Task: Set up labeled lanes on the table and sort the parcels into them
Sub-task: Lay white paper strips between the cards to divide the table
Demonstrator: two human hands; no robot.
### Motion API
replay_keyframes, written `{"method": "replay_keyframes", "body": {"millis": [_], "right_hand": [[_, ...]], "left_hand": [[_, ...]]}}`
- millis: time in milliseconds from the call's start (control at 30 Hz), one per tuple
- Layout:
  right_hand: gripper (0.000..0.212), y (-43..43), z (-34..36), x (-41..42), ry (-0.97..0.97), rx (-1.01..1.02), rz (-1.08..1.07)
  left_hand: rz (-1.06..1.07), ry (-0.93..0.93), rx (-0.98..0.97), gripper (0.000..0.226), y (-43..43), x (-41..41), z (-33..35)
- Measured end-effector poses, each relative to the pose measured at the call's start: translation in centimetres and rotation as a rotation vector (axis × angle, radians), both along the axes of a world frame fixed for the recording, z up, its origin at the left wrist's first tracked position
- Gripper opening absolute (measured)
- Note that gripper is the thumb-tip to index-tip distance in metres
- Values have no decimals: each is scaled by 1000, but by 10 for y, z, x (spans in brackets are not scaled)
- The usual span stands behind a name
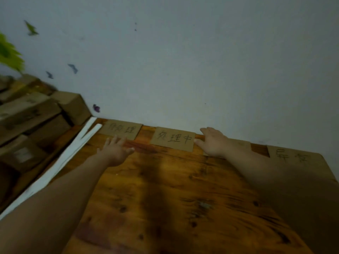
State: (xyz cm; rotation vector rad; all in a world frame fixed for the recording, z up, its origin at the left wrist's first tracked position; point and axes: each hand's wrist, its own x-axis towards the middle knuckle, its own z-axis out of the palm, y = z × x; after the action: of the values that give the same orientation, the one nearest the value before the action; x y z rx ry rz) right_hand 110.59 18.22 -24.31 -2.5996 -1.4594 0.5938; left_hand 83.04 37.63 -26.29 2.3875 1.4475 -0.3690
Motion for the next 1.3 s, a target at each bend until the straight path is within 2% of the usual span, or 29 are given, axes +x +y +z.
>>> {"method": "replay_keyframes", "body": {"millis": [100,200,300,433,633,767,833,900,1067,1167,1300], "right_hand": [[74,13,12,-38,8,2,80],[76,38,18,-84,-12,-14,151],[75,72,14,-147,-3,-17,192],[72,130,-6,-255,10,-36,262],[73,199,-43,-404,120,-118,293],[73,224,-68,-466,206,-141,284],[71,231,-81,-485,231,-152,280],[67,237,-95,-496,261,-156,278],[59,255,-122,-504,312,-139,286],[56,258,-137,-509,341,-121,208],[50,260,-145,-523,476,-42,8]], "left_hand": [[31,45,26,69,14,-66,3],[169,27,57,72,13,-128,17],[213,12,40,72,23,-196,17],[194,27,-36,81,61,-302,7],[123,74,-61,71,128,-414,-36],[-54,81,111,44,130,-416,-44],[-101,16,73,46,133,-408,-57],[-66,-20,-51,54,136,-400,-71],[-37,-31,-159,59,149,-381,-99],[-47,15,-179,60,152,-369,-115],[-45,69,-120,48,154,-359,-132]]}}
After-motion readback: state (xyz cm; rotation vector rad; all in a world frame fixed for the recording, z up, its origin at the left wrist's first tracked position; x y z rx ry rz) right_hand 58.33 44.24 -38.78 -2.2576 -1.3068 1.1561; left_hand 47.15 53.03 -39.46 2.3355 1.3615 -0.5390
